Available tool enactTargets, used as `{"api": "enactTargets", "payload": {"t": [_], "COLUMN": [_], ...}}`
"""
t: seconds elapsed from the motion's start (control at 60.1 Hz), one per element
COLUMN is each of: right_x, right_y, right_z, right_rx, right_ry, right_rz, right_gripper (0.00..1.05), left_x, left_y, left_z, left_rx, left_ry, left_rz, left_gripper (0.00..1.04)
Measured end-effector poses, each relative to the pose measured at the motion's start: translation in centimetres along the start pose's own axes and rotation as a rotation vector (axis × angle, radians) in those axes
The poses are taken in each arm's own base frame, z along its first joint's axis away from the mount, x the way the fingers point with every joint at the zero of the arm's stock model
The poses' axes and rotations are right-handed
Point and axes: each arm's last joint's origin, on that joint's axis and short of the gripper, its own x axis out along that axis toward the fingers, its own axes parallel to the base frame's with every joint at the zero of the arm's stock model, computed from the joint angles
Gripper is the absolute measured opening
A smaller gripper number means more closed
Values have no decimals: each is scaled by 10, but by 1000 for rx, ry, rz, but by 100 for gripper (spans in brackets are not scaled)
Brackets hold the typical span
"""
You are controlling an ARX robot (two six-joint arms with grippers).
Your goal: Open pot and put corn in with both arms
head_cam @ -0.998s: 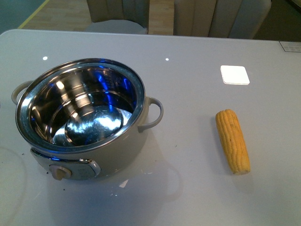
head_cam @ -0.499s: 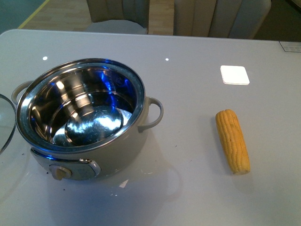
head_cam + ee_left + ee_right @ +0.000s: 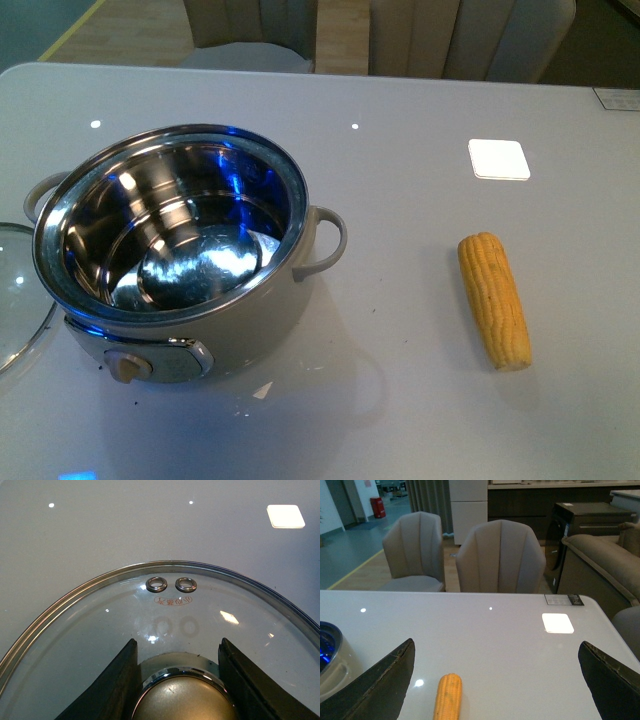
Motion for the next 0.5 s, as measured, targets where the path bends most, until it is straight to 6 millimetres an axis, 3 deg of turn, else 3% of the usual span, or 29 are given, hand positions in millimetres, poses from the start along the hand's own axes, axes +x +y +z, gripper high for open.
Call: {"api": "enactTargets", "payload": {"t": [0.133,0.466,0.499], "right_x": [0,0,0], "right_y": [0,0,0], "right_z": [0,0,0], "right_rx": [0,0,0], "right_ry": [0,0,0], "right_rz": [0,0,0], "right_gripper": [96,96,96], "left_x": [2,-6,-9], "left_y": [1,-2,-2], "left_z": [-1,5,9], "left_rx": [-5,28,32], "left_ry": [-4,-4,-11], "left_rz": [2,27,31], "left_gripper": [43,98,100]}}
